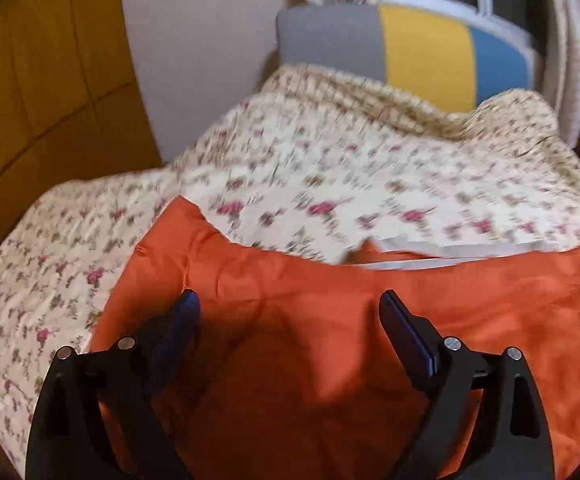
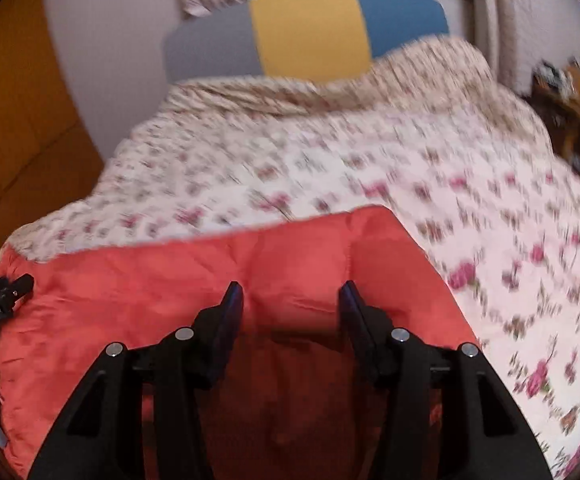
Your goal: Fold large clothes
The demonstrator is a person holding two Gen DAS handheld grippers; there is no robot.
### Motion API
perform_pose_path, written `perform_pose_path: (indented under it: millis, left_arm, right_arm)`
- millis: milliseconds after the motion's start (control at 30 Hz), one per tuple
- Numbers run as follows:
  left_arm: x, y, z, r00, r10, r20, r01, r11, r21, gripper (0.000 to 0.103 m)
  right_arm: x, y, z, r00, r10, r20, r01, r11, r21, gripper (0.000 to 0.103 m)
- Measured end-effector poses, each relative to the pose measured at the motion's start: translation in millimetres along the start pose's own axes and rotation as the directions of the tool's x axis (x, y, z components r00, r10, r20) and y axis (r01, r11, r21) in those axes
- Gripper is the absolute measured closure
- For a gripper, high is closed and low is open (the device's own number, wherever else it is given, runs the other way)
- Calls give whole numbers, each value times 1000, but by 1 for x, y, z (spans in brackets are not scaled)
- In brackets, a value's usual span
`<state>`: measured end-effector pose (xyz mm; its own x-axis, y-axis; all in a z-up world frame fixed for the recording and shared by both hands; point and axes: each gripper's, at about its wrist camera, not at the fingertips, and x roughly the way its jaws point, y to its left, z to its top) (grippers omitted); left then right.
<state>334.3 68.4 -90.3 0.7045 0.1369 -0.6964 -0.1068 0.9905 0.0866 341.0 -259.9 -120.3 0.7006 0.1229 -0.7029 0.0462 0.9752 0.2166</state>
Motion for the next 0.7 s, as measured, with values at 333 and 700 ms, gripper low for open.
perform_pose_path:
  millis: [333, 700]
  left_arm:
    - [55, 21, -1, 985, -153, -82, 142, 981, -129, 3]
    - [3, 32, -16, 985, -170, 23, 171, 970, -173, 3]
  right_arm:
    - [22, -8, -7, 1000, 5, -3, -5, 1000, 27, 49]
    - [15, -9, -9, 999, 20, 34, -21, 999, 29, 48]
